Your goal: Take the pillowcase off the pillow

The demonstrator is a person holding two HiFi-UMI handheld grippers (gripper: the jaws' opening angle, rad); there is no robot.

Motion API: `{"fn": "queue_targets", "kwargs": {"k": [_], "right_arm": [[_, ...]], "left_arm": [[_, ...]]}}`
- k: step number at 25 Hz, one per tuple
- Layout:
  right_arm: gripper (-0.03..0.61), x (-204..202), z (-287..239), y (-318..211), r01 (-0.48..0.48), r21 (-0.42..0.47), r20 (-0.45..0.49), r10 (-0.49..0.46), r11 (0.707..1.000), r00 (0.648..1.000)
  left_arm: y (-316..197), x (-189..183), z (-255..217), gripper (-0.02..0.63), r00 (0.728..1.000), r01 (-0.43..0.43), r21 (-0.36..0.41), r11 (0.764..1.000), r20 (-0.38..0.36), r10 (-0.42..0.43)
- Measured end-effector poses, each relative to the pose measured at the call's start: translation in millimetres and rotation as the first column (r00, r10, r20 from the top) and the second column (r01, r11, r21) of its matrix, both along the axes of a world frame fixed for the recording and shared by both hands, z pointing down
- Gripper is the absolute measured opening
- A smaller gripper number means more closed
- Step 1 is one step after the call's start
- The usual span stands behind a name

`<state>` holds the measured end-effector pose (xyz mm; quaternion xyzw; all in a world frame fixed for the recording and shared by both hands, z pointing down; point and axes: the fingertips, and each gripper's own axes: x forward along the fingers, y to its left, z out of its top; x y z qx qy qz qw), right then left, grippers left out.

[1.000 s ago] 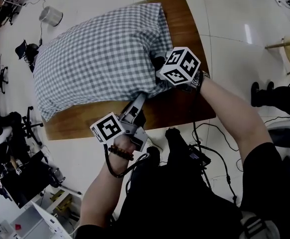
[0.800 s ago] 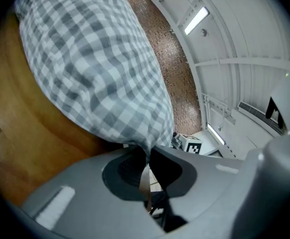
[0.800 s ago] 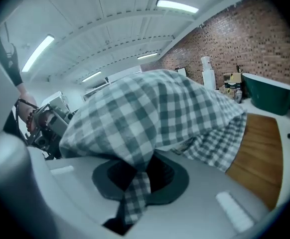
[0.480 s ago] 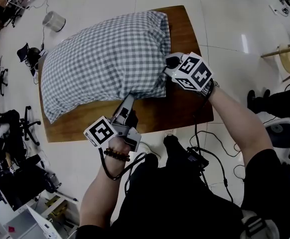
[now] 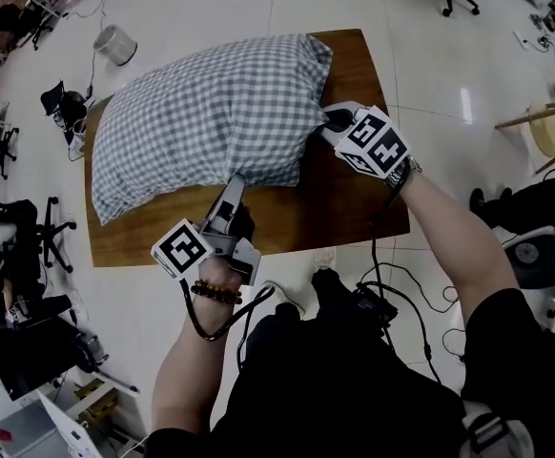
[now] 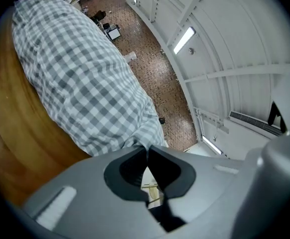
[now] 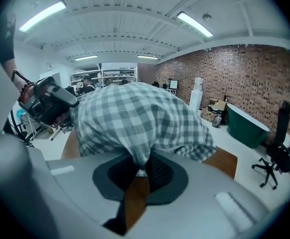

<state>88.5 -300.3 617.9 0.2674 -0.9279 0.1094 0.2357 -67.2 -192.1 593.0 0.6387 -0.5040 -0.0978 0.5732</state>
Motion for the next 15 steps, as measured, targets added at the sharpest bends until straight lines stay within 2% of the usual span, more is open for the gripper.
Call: {"fn": "queue_targets", "kwargs": {"k": [5, 8, 10, 12, 15], "right_arm": [[0.034, -1.4, -6.3, 0.7, -0.074, -0.037, 0.042, 0.076, 0.997, 0.996], [0.034, 2.2, -10.9, 4.6, -0.161, -0.094, 0.077, 0.169, 0.982, 0.983], [0.023, 10.7, -11.5, 9.4, -0.222, -0.152, 0.112, 0.240, 0.963, 0.964], [0.011, 16.5, -13.7, 17.4, -0.230, -0.150, 0.111, 0.248, 0.962, 0.962], [0.009, 20.8, -23.8, 25.8, -0.235, -0.116, 0.078, 0.244, 0.965, 0.967]], "left_arm": [[2.8, -4.1, -14.2, 0.006, 1.000, 0.002, 0.042, 0.999, -0.017, -0.001], [10.4, -23.8, -25.2, 0.005, 1.000, 0.028, 0.073, 0.997, -0.006, -0.028], [13.5, -38.7, -30.4, 0.005, 1.000, 0.031, 0.131, 0.991, -0.006, -0.030], [14.5, -36.2, -38.2, 0.005, 1.000, -0.001, 0.200, 0.980, -0.027, 0.006], [28.5, -46.3, -35.0, 0.005, 0.999, 0.049, 0.122, 0.991, 0.016, -0.051]]}}
